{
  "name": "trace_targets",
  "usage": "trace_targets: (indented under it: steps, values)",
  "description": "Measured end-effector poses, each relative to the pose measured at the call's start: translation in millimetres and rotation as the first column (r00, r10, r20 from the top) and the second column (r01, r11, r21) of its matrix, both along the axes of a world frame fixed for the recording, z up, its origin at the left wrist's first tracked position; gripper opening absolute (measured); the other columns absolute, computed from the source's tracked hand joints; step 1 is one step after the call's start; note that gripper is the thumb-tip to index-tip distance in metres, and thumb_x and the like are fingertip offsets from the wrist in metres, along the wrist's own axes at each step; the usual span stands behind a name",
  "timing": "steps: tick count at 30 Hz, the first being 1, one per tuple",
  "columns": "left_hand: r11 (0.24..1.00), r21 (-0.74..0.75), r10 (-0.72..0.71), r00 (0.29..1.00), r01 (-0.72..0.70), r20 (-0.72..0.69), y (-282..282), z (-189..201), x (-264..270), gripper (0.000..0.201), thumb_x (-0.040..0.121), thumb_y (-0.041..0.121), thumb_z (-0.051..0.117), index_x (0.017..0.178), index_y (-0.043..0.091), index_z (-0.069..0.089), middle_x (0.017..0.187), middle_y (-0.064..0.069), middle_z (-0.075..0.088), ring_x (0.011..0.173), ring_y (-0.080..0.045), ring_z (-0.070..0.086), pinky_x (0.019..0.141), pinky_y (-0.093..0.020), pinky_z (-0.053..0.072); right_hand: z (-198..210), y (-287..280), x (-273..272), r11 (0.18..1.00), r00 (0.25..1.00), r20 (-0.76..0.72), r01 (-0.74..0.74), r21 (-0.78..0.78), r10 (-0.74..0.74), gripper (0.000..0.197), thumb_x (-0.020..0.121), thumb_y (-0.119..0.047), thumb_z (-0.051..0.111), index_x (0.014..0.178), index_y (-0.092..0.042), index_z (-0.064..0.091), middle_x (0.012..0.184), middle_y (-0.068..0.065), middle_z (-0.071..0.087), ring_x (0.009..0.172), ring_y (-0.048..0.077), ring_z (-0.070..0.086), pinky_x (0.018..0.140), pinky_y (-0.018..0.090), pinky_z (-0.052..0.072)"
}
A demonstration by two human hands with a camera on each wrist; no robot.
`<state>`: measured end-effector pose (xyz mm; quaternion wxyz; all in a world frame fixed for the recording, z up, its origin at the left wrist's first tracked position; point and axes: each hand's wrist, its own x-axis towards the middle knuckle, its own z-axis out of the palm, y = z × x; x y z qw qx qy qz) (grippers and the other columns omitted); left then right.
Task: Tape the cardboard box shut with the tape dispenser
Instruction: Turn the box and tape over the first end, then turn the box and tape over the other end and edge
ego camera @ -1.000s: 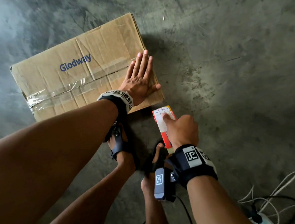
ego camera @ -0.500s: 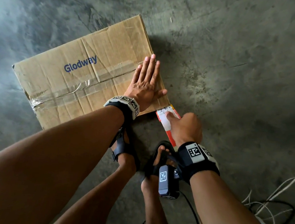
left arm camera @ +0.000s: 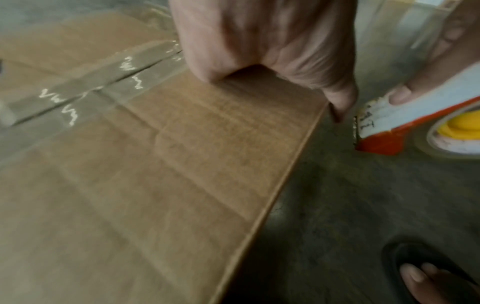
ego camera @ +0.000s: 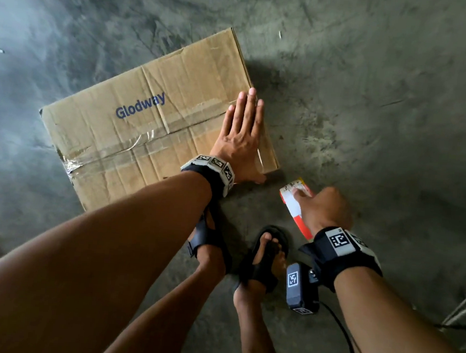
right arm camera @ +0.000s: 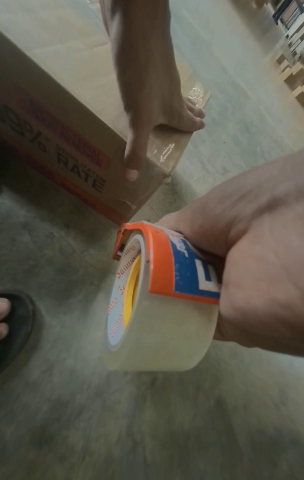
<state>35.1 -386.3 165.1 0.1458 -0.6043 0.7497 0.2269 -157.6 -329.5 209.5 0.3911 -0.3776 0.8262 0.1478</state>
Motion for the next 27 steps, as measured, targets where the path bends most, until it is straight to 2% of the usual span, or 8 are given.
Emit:
trace_targets:
  steps: [5,10,15,19,21,24,25,27]
  values:
    - [0.999,0.001,0.046,0.993,-0.046,0.106,5.7,4.1,-18.2,0.159,0.045,0.081,0.073,0.154,-0.006,-0.004,0.160,-0.031,-0.010,0.149,-0.046,-0.008,0.122,-0.056,0.004,10.5,5.2,-10.4,0.999,1.000,-0.003,-0.018,-0.051,0.018,0.054,0.083,-0.052,0.074,0.098,0.000,0.073,0.102,0.023,0.073,0.097,0.041,0.069,0.066,0.034,0.042]
    - [0.996,0.066,0.063,0.998,-0.064,0.024,1.1,21.3,-13.8,0.158,0.048,0.081,0.073,0.154,-0.004,-0.008,0.160,-0.028,-0.016,0.149,-0.043,-0.014,0.123,-0.051,-0.003,38.2,8.2,-14.6,0.994,1.000,0.009,-0.011,-0.105,0.012,0.055,0.083,-0.055,0.072,0.095,-0.002,0.074,0.098,0.020,0.074,0.091,0.038,0.070,0.063,0.031,0.040]
    - [0.995,-0.027,0.088,0.992,-0.091,-0.095,8.7,65.3,-4.3,0.102,0.090,0.054,0.054,0.156,0.002,-0.003,0.164,-0.019,-0.012,0.152,-0.033,-0.010,0.124,-0.042,-0.002,80.0,7.1,-4.0,0.987,0.997,0.077,0.001,-0.160,0.012,0.057,0.082,-0.059,0.069,0.091,-0.003,0.075,0.090,0.017,0.075,0.083,0.035,0.071,0.061,0.030,0.043]
    - [0.947,0.194,0.304,0.911,-0.257,-0.278,26.7,97.4,15.3,0.064,0.101,0.043,0.043,0.155,0.013,0.027,0.162,-0.011,0.027,0.145,-0.029,0.033,0.116,-0.040,0.033,118.0,9.2,22.3,0.978,0.986,0.154,-0.035,-0.204,0.068,0.059,0.077,-0.064,0.067,0.073,-0.005,0.069,0.073,0.012,0.072,0.072,0.035,0.068,0.056,0.032,0.047]
    - [0.814,0.381,0.561,0.765,-0.439,-0.316,35.1,105.6,26.0,0.049,0.102,0.045,0.042,0.131,0.009,0.058,0.133,-0.016,0.061,0.117,-0.033,0.061,0.098,-0.041,0.049,132.4,10.3,37.4,0.973,0.976,0.194,-0.056,-0.226,0.101,0.059,0.078,-0.062,0.070,0.063,-0.006,0.060,0.063,0.010,0.064,0.064,0.035,0.062,0.051,0.032,0.040]
    - [0.341,0.749,0.940,0.193,-0.568,-0.281,44.4,118.2,50.9,0.056,0.101,0.048,0.044,0.113,-0.002,0.066,0.107,-0.018,0.070,0.080,-0.026,0.067,0.074,-0.036,0.057,152.3,10.9,66.8,0.969,0.966,0.225,-0.071,-0.236,0.125,0.057,0.081,-0.057,0.072,0.059,-0.006,0.057,0.052,0.002,0.054,0.051,0.023,0.055,0.043,0.031,0.034]
    - [0.227,0.819,0.972,0.074,-0.528,-0.221,47.3,121.5,61.5,0.058,0.101,0.049,0.044,0.116,-0.003,0.065,0.105,-0.016,0.070,0.076,-0.023,0.065,0.069,-0.032,0.055,156.2,12.1,76.3,0.970,0.966,0.233,-0.059,-0.234,0.115,0.055,0.082,-0.056,0.072,0.060,-0.007,0.059,0.050,0.000,0.055,0.044,0.015,0.056,0.039,0.029,0.036]
    - [0.130,0.883,0.990,0.003,-0.451,-0.144,57.6,125.4,89.1,0.058,0.100,0.051,0.044,0.115,-0.001,0.065,0.095,-0.012,0.069,0.072,-0.019,0.062,0.065,-0.029,0.051,159.7,16.6,101.8,0.972,0.959,0.258,-0.060,-0.227,0.119,0.052,0.083,-0.053,0.072,0.060,-0.008,0.060,0.048,-0.003,0.056,0.033,0.004,0.051,0.031,0.018,0.030]
